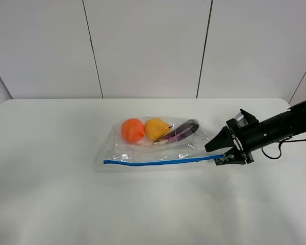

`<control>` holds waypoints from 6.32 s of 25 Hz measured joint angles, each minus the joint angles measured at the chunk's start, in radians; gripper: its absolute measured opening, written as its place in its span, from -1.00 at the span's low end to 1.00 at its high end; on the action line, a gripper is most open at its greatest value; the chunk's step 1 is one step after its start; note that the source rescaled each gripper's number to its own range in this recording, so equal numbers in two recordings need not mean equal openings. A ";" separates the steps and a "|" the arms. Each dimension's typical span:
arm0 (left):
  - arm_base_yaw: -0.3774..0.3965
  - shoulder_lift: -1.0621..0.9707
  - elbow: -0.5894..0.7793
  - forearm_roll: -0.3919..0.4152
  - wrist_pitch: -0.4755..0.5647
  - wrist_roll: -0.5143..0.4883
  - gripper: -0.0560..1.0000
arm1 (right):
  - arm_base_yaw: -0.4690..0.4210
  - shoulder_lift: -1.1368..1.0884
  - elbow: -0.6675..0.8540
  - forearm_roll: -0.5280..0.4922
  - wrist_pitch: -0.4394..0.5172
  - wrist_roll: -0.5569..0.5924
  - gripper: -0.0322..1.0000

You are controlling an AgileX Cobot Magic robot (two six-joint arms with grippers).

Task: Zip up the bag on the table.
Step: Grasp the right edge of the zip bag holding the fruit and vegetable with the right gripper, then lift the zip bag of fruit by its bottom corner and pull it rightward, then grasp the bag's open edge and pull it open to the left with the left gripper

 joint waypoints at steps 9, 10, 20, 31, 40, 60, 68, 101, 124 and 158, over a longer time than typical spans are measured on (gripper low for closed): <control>0.000 0.000 0.000 0.000 0.000 0.000 1.00 | 0.000 0.035 -0.001 0.008 0.007 -0.013 0.22; 0.000 0.000 0.000 0.000 0.000 0.000 1.00 | 0.000 0.035 -0.001 0.008 0.007 -0.013 0.16; 0.000 0.000 0.000 0.000 0.000 0.000 1.00 | 0.000 0.035 -0.001 0.008 0.007 -0.020 -0.53; 0.000 0.000 0.000 0.000 0.000 0.000 1.00 | 0.000 0.035 -0.001 0.008 0.007 -0.036 -0.93; 0.000 0.000 0.000 0.000 0.000 0.000 1.00 | 0.000 0.035 -0.001 0.090 0.007 -0.041 -0.93; 0.000 0.000 0.000 0.000 0.000 0.000 1.00 | 0.198 -0.117 0.000 0.242 0.007 0.025 -0.94; 0.000 0.000 0.000 0.000 0.000 0.000 1.00 | 0.198 -0.117 0.000 0.247 0.007 0.029 -0.94; -0.299 1.311 -0.438 -0.569 -0.511 0.525 1.00 | 0.198 -0.117 0.000 0.249 0.007 0.029 -0.94; -0.520 1.621 -0.438 -0.783 -0.667 0.517 1.00 | 0.198 -0.117 0.000 0.249 0.007 0.029 -0.94; -0.782 1.887 -0.439 -0.782 -1.434 1.306 0.38 | 0.198 -0.117 0.000 0.248 0.007 0.032 -0.94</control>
